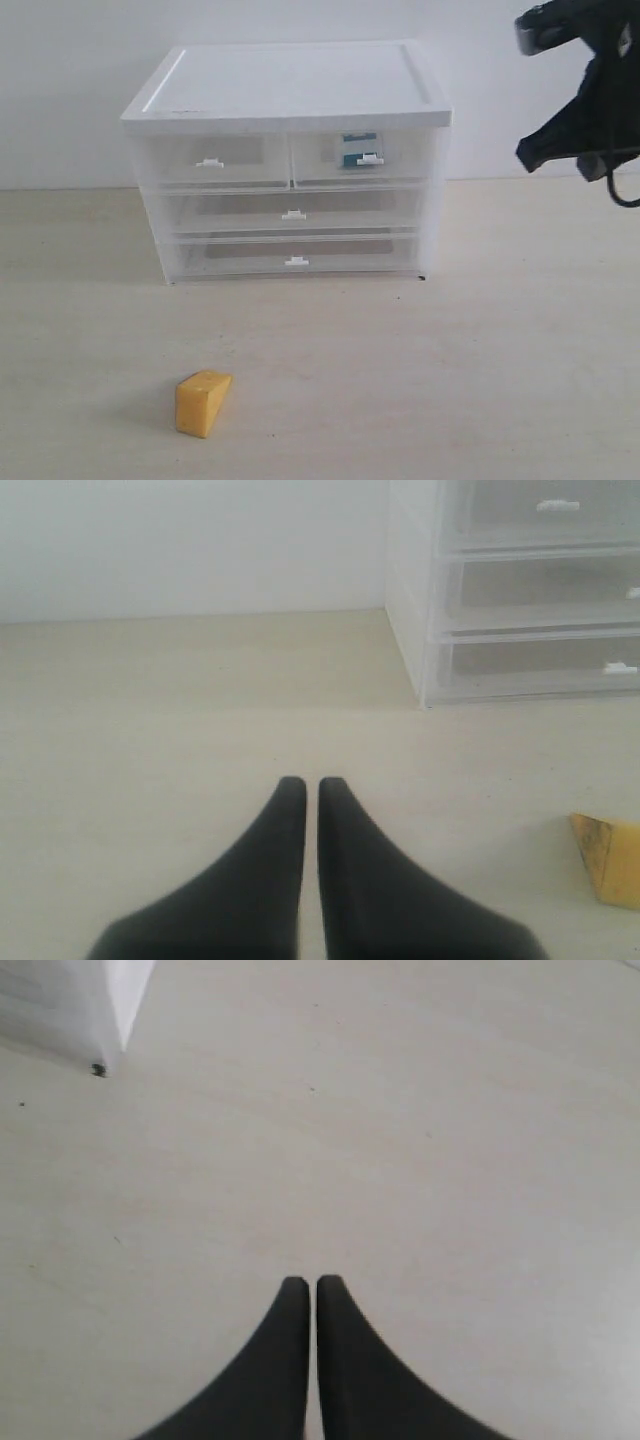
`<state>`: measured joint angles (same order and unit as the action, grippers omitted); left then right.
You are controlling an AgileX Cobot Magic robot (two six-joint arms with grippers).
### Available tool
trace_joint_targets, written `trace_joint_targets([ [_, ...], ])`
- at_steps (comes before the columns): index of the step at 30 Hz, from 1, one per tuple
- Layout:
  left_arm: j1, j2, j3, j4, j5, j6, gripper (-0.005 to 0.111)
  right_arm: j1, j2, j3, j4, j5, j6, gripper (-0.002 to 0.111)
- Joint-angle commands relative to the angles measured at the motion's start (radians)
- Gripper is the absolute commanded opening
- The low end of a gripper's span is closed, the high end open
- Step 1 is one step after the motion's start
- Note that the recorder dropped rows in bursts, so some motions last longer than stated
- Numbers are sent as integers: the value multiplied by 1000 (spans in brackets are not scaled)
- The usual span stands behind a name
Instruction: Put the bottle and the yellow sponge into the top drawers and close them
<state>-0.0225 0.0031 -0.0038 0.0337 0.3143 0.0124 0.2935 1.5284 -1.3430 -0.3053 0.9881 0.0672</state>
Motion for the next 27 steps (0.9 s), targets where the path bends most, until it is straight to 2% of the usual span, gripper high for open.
trace_joint_targets([
  [1, 2, -3, 4, -7, -5, 4, 4, -46, -93, 32, 8, 17, 14, 0],
  [11, 2, -3, 4, -7, -5, 4, 4, -47, -348, 241, 4, -177, 110, 0],
  [27, 2, -3, 4, -7, -5, 4, 4, -45, -884, 682, -14, -514, 266, 0],
])
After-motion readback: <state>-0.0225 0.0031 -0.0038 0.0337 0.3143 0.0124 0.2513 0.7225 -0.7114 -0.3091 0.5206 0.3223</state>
